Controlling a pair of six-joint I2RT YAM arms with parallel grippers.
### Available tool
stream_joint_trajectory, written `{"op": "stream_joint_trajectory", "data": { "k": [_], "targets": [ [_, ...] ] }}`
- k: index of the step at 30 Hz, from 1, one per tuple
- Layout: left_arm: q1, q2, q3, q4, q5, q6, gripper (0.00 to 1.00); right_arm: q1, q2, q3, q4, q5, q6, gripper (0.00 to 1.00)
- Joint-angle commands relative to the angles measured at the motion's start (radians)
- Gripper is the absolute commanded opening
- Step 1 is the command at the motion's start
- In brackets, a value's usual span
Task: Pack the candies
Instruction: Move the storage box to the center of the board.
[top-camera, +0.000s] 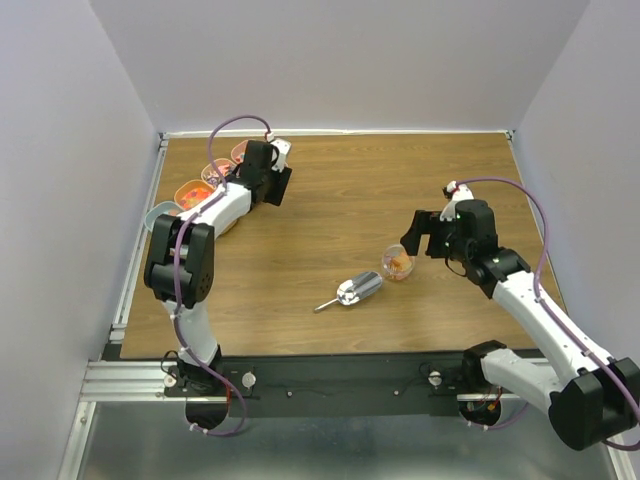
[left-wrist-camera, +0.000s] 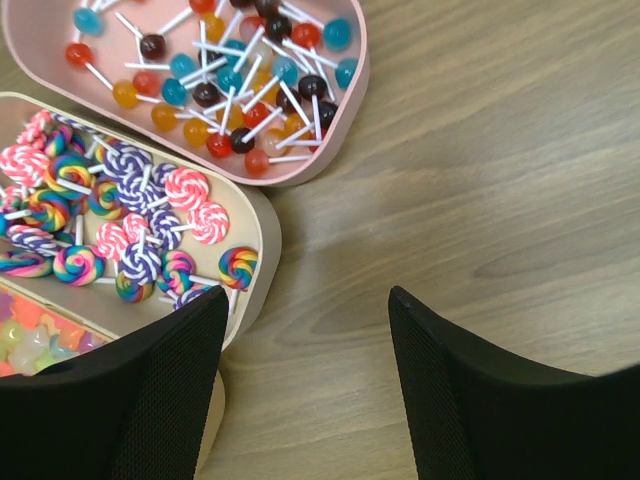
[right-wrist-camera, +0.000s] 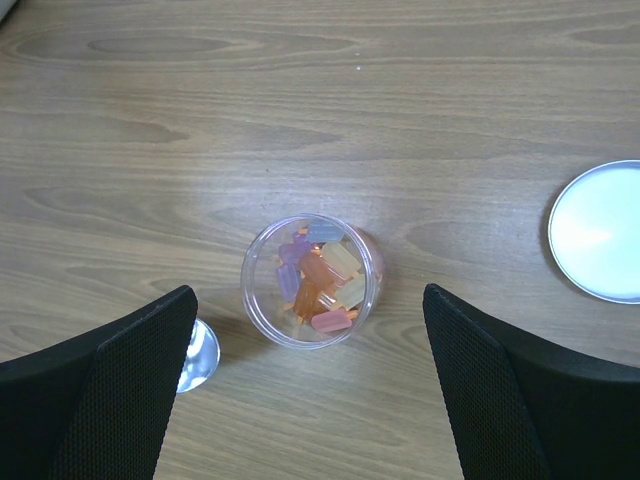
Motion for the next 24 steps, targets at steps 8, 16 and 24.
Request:
{"op": "stream_joint_trajectory", "data": {
  "k": [8,16,24],
  "targets": [
    [0.008,0.134,0.082,-0.055,-0.076,0.071,0.69,0.006,0.033,-0.012,0.013,0.031,-0.017,1.00],
    [0.031,0.164,0.092,-0.064,-0.027,0.068,0.67,0.006,0.047,-0.010,0.013,0.032,-0.017,1.00],
    [0.035,0.154,0.079,-0.063,-0.012,0.062,0.67,0.005,0.048,-0.012,0.015,0.032,-0.015,1.00]
  ]
}}
